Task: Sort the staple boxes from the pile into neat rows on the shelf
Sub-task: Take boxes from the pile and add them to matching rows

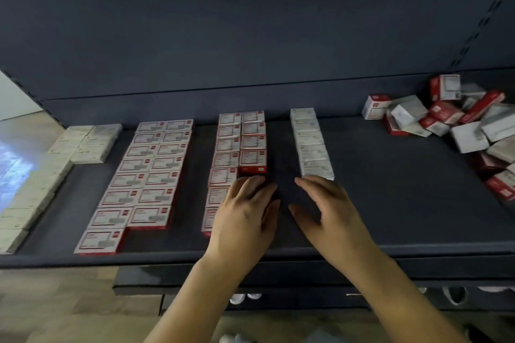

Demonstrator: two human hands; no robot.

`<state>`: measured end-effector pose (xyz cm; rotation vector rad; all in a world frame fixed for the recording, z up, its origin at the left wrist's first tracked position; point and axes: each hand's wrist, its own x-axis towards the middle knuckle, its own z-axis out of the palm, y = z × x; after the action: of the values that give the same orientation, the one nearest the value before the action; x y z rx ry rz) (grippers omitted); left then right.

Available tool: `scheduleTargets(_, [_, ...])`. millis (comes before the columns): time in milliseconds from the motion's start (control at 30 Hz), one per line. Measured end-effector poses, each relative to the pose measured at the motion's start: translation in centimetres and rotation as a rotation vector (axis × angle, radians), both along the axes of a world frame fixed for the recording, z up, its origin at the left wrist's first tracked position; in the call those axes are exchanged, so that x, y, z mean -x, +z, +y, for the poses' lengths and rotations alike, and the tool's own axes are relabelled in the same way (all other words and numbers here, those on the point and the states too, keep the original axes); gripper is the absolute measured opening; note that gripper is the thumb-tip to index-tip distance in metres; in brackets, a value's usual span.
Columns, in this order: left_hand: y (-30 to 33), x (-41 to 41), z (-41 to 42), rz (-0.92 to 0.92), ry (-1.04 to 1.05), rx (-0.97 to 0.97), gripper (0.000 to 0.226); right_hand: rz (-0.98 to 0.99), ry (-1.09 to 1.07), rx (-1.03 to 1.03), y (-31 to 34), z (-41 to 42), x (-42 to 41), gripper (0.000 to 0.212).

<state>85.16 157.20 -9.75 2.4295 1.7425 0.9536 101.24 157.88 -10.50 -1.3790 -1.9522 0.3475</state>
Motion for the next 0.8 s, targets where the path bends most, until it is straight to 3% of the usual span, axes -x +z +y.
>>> scheduleTargets(467, [0.2, -15.0, 7.0, 0.052, -0.056, 0.031, 0.038, 0.098, -0.109, -0.164, -0.5, 9.1, -18.0, 0.028])
scheduleTargets(600, [1.4, -16.9, 10.4, 0.120, 0.025, 0.145, 0.033, -0.073, -0.127, -0.106, 2.5, 14.2, -20.9, 0.048])
scheduleTargets(700, [1.9, -18.0, 11.6, 0.191, 0.074, 0.228, 0.034, -0.250, -0.107, 0.090, 4.2, 17.1, -21.6, 0.063])
scheduleTargets(800, [2.0, -18.7, 11.6, 0.242, 0.094, 0.276, 0.034, -0.435, -0.061, 0.179, 4.9, 18.4, -21.4, 0.065])
